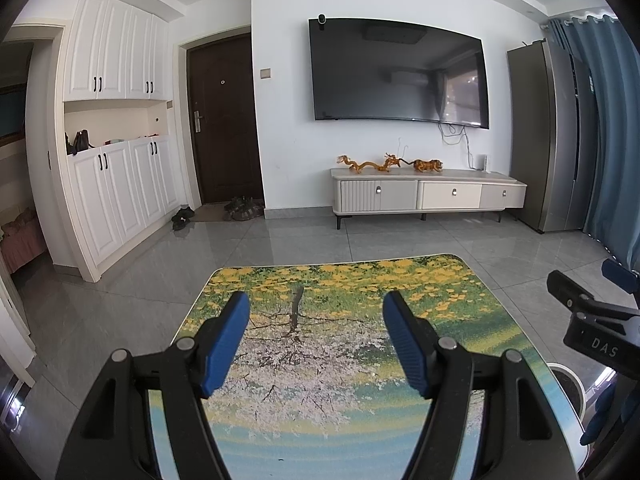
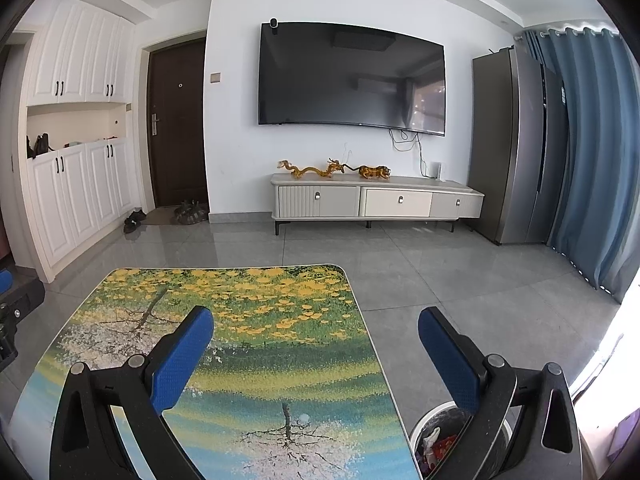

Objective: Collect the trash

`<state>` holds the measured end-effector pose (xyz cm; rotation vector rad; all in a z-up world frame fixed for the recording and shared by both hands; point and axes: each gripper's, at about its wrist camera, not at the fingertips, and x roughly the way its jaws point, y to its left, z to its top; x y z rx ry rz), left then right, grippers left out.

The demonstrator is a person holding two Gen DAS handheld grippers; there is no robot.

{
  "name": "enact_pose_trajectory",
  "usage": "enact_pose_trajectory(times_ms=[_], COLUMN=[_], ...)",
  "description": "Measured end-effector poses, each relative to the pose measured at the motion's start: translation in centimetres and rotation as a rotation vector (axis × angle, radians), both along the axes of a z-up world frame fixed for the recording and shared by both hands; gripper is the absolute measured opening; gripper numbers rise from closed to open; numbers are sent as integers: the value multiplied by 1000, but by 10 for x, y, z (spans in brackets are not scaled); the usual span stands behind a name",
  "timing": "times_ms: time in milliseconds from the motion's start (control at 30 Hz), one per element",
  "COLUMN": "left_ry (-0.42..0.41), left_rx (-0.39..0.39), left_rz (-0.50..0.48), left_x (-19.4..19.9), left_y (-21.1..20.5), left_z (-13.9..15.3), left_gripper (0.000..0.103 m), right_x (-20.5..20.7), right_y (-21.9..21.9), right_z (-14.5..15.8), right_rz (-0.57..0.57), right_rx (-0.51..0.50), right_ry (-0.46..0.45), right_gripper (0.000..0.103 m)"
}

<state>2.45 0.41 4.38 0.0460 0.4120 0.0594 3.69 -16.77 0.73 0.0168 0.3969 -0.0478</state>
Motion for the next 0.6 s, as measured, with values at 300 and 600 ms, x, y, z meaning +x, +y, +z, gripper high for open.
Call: enact_pose_trajectory(times_ms=[300,600], left_ry=[5,15], left_rx=[-8,-21], left_rz=[4,9], left_x=[2,4], left_y=[2,3], left_z=[0,-1], left_gripper=[67,67], right_x=[0,0], right_y=[1,1], right_z=[-2,-2], right_rz=[-1,0], right_rx=[0,-1], right_ry=[4,6], right_gripper=[103,103])
